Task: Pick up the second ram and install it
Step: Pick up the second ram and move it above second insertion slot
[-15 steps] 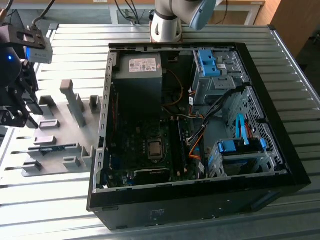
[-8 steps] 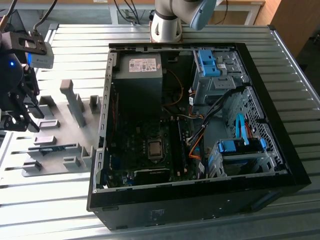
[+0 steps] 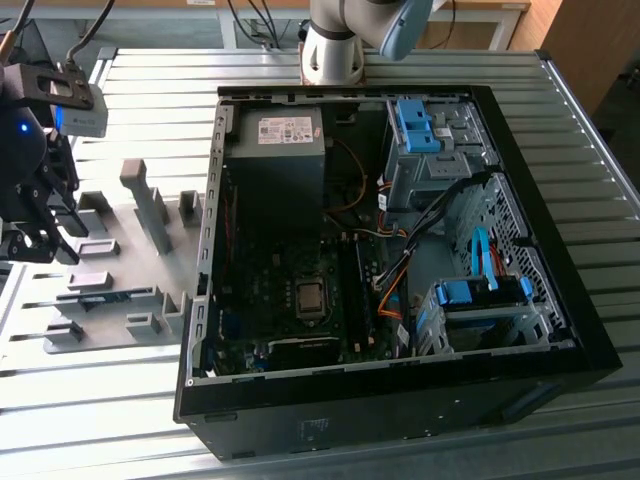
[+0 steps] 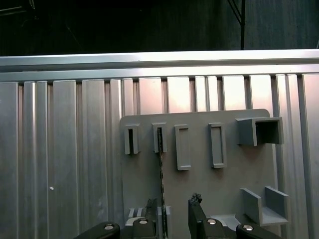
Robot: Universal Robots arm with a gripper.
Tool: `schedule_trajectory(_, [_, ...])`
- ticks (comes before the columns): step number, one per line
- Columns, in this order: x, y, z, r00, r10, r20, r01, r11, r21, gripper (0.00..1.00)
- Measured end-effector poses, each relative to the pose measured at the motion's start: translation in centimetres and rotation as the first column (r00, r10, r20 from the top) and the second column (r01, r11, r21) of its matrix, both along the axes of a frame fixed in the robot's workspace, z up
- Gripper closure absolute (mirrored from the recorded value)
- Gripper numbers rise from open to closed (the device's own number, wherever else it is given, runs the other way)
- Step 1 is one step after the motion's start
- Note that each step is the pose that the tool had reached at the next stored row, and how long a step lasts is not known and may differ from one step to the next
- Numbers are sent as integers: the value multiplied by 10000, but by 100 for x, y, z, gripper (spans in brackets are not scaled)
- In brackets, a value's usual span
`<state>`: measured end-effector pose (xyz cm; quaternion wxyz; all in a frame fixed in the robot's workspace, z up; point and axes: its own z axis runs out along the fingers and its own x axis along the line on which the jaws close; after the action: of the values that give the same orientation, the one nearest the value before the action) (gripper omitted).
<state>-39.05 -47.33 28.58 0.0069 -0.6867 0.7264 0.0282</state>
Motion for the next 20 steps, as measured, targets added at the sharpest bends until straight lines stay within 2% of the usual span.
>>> schedule_trajectory(3, [0,0,-6,10000,9,2,-9,10000,1,62])
schedule_trajectory(7, [0,-1,-36,9996,297,1,-297,9996,1,62])
schedule_trajectory(20, [0,-1,-139,9995,310,-1,-310,9995,-44,62])
